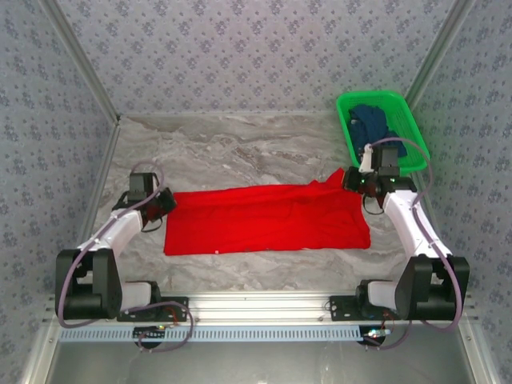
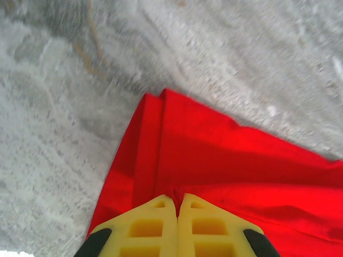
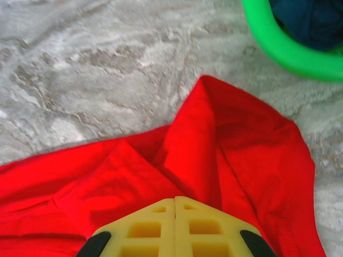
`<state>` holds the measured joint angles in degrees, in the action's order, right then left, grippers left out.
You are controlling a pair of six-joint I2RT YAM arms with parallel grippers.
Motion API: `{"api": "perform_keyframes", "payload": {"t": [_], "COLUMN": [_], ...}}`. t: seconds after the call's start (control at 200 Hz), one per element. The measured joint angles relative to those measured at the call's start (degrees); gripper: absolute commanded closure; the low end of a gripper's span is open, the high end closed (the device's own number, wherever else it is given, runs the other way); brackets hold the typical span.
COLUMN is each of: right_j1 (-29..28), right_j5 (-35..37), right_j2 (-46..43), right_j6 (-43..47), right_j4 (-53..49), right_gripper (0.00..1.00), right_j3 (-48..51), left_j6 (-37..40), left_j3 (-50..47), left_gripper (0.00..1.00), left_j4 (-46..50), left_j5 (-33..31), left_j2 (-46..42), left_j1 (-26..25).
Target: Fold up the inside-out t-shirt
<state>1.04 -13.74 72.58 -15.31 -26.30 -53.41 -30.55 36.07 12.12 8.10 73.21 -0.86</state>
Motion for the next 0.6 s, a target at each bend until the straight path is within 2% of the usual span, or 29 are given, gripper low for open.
{"api": "perform_keyframes", "payload": {"t": [0.225, 0.335, 0.465, 0.6], "right_j1": [-0.3, -1.1, -1.9, -2.4], "right_j5": [1.9, 2.7, 4.7, 8.1], "right_j2": [3.3, 5.3, 6.3, 5.5], "right_j6": [-2.4, -3.6, -5.1, -6.5], "right_j4": [-1.3, -1.5, -2.4, -3.7], "right_gripper": [1.00, 0.91, 0.75, 0.60], "right_j3": [3.6, 4.3, 5.7, 6.6], "left_j6": [-0.2, -0.2, -1.0, -2.1], "left_j3": [-3.6, -4.2, -4.9, -6.1], "left_gripper": [0.98, 0.93, 0.69, 0.51], "left_j4": [-0.5, -0.6, -0.7, 0.2], "left_j5": [0.0, -0.1, -0.9, -2.2], "left_j2": [1.6, 2.5, 2.3, -1.0], "left_j1": [-1.1, -1.3, -1.4, -1.4]}}
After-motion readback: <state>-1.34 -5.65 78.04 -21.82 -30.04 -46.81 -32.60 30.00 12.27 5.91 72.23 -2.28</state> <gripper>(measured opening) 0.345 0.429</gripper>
